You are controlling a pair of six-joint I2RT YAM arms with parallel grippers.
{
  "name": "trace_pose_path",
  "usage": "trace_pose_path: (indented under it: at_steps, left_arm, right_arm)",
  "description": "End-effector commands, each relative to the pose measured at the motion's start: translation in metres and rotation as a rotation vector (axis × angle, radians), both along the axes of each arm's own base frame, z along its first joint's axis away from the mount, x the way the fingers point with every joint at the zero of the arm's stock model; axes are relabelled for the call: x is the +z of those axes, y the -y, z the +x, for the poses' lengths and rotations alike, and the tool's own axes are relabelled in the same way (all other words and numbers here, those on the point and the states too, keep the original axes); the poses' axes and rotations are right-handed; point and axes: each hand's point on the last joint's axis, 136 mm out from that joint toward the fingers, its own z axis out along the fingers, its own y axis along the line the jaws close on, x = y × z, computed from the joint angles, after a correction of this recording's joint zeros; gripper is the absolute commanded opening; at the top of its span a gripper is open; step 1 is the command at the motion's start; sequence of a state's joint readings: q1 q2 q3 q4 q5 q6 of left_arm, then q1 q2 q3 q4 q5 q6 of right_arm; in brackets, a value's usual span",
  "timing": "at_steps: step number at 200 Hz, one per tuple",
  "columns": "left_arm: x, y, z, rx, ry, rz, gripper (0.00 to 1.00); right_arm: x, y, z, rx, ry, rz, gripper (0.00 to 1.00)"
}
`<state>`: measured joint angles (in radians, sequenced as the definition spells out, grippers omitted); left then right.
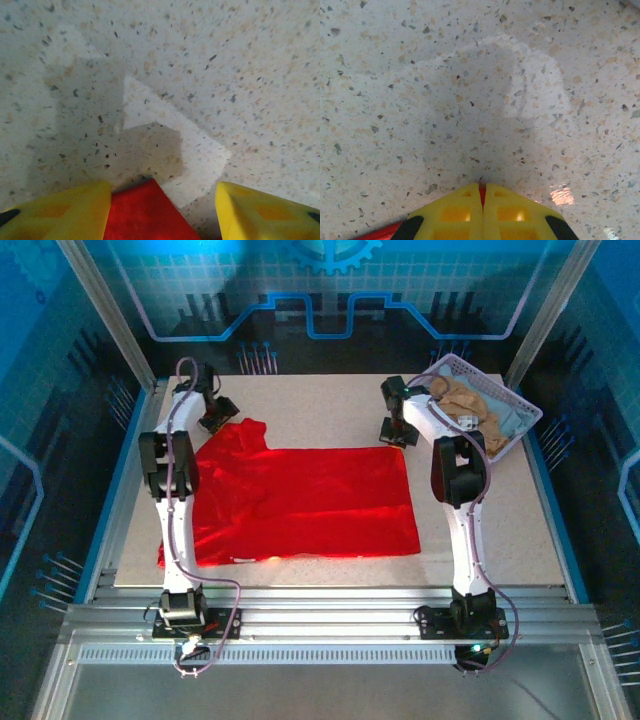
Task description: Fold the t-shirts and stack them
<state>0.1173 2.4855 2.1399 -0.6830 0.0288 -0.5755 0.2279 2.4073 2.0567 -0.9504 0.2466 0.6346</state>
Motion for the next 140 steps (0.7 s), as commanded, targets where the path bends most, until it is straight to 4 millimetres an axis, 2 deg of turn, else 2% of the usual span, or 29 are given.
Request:
trace_pose_path:
  at_steps: [1,35,61,87,99,118,140]
  left_arm:
    - [-0.011,0.015,-0.01,-0.058,-0.067,0.03,0.57]
    - [-0.017,0.025,-0.02,-0.065,-0.122,0.027,0.46]
    - [-0.022,0.031,-0.032,-0.055,-0.183,-0.004,0.26]
    - [-0.019,0.027,-0.041,-0.039,-0.228,0.019,0.1]
    - [-0.011,0.025,-0.04,-0.035,-0.216,0.03,0.0]
    - [0.013,0.022,-0.034,-0.026,-0.162,0.051,0.0]
    - [0.052,0.017,-0.028,-0.016,-0.067,0.088,0.0]
  right_arm:
    - [0.01,0.002,-0.007,-0.005,-0.01,0.025,0.0]
    - [0.007,0.002,-0.008,-0.005,-0.018,0.026,0.0]
    - [0.005,0.001,-0.01,-0.006,-0.023,0.029,0.0]
    - [0.006,0.0,-0.01,-0.006,-0.021,0.036,0.0]
    - [0.007,0.0,-0.01,-0.004,-0.017,0.036,0.0]
    - [0.011,-0.001,-0.01,0.004,-0.007,0.04,0.0]
    - [0.016,-0.001,-0.008,0.02,0.012,0.043,0.0]
